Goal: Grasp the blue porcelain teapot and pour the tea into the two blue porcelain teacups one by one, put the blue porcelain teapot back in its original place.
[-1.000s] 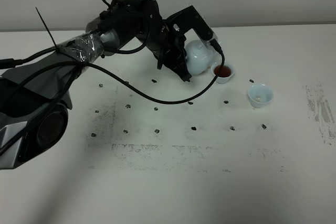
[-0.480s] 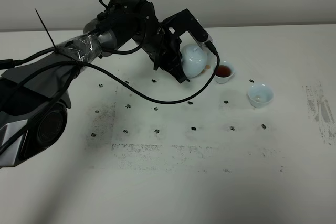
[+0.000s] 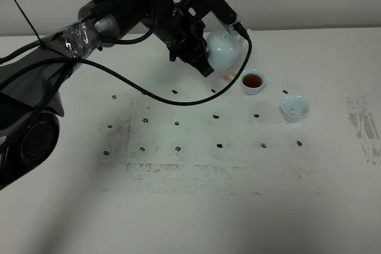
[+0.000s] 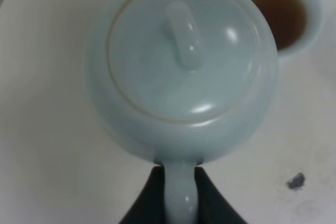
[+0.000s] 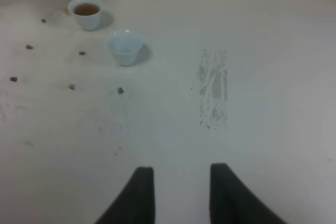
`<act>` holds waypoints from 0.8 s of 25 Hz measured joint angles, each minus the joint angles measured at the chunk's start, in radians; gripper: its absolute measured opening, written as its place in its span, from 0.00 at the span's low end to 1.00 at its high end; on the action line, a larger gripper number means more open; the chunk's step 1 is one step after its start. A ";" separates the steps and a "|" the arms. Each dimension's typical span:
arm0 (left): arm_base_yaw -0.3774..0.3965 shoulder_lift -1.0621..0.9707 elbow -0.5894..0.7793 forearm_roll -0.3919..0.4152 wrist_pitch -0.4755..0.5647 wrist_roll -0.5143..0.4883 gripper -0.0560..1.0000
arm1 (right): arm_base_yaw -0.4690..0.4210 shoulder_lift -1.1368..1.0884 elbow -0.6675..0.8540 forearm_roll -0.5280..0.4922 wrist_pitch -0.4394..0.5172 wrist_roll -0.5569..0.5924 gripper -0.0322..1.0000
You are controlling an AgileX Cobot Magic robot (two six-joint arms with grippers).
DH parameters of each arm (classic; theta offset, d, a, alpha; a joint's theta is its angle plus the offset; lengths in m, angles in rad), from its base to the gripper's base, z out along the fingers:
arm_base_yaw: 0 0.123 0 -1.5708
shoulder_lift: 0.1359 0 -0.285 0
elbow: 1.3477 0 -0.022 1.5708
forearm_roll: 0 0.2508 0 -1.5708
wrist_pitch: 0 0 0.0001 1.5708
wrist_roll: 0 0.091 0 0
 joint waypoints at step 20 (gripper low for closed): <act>-0.061 -0.336 0.658 -0.031 -0.319 0.139 0.09 | 0.000 0.000 0.000 0.000 0.000 0.000 0.31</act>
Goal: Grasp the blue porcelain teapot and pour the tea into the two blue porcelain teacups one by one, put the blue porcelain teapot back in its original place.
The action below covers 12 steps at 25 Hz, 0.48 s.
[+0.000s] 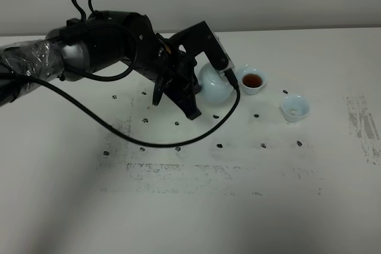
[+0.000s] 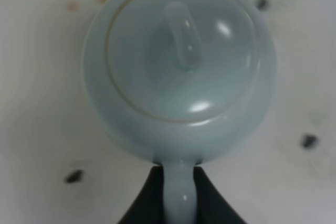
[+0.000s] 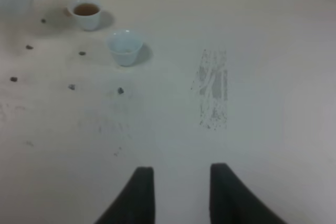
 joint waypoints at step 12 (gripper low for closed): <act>-0.026 -0.016 0.035 0.040 -0.063 0.227 0.09 | 0.000 0.000 0.000 0.001 0.000 0.000 0.31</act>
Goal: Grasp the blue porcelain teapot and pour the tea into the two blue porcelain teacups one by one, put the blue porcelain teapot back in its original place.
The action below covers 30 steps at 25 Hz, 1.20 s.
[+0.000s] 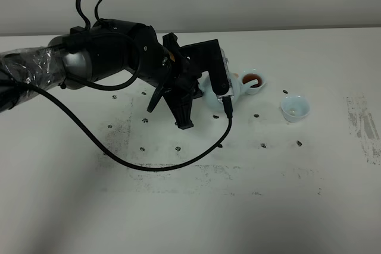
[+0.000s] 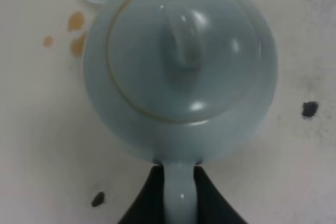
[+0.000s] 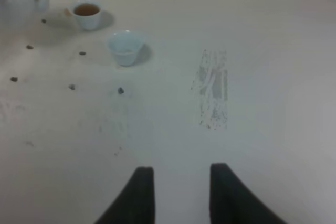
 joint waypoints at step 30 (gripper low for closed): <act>-0.066 0.167 -0.167 0.063 -0.077 0.065 0.09 | 0.000 0.000 0.000 0.000 0.000 0.000 0.31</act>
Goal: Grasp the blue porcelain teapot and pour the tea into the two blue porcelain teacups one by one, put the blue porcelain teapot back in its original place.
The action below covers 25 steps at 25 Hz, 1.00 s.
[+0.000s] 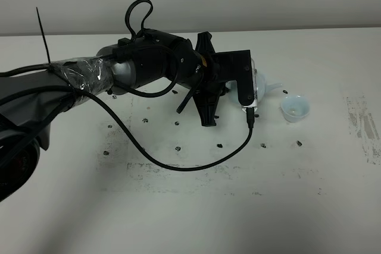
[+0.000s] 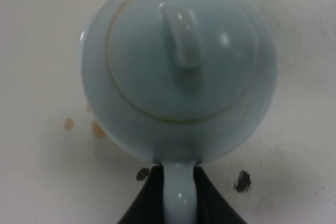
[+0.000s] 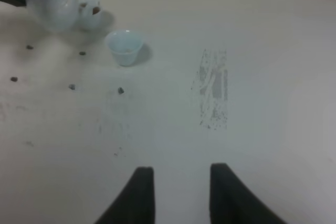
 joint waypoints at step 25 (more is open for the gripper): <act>-0.045 0.012 -0.009 0.151 0.036 -0.095 0.09 | 0.000 0.000 0.000 0.000 0.000 0.000 0.31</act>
